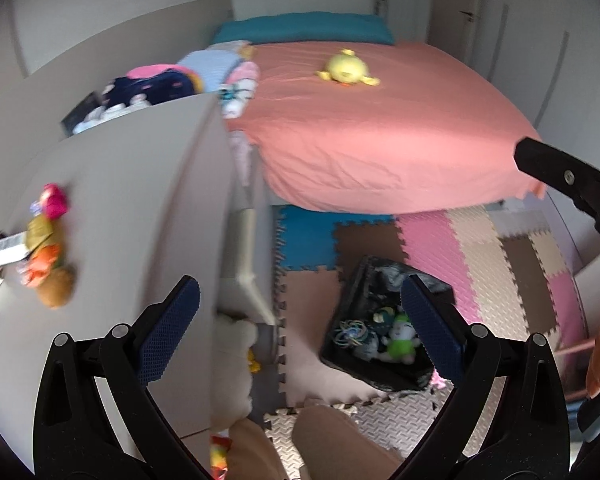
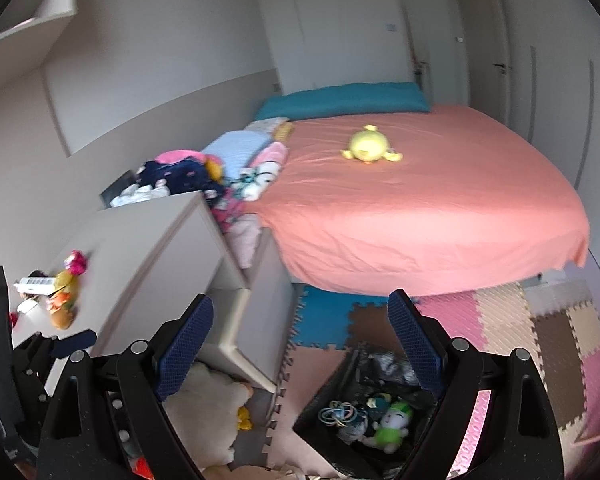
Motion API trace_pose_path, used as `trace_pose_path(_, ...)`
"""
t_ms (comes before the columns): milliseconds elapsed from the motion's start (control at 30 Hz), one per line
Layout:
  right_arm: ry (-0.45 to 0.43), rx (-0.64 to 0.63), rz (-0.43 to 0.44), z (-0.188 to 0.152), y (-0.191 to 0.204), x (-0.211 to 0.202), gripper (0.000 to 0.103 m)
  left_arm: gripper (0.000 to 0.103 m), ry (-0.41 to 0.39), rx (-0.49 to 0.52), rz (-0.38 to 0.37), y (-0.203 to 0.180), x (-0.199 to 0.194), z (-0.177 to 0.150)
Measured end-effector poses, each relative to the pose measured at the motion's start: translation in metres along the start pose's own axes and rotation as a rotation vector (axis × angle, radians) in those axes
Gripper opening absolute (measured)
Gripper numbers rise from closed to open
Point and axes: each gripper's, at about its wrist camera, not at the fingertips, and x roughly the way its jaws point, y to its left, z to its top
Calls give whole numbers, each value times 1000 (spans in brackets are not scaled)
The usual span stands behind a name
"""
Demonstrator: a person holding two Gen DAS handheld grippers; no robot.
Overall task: Collect trash
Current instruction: 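Grasp the white thermometer box with the left gripper while the right grasps the yellow wrapper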
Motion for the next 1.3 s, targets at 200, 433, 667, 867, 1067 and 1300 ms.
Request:
trace_pose_path(200,5,-89,77,8,62,13,89,97,-14,-102,73,69,-17,-4)
trace_pose_path(433,33,-168,178,12,131,30,89,97,-33,-244,159,150,-39,-18)
trace_pose_path(667,80,-267,287,11,207,55,89,97,-25,-465,271,236,-53,-35)
trace_pose_path(867,118,-340,369,16,270,84,89,97,-33,-667,353,301,-63,-47)
trace_pose_path(1067,204,-416,441,16,331,121,79,97,-19,-800,359,349,-54,-48)
trace_pose_path(1300,298,-522,438,6,388,169,62,97,11,-890,318,384,-22,-33)
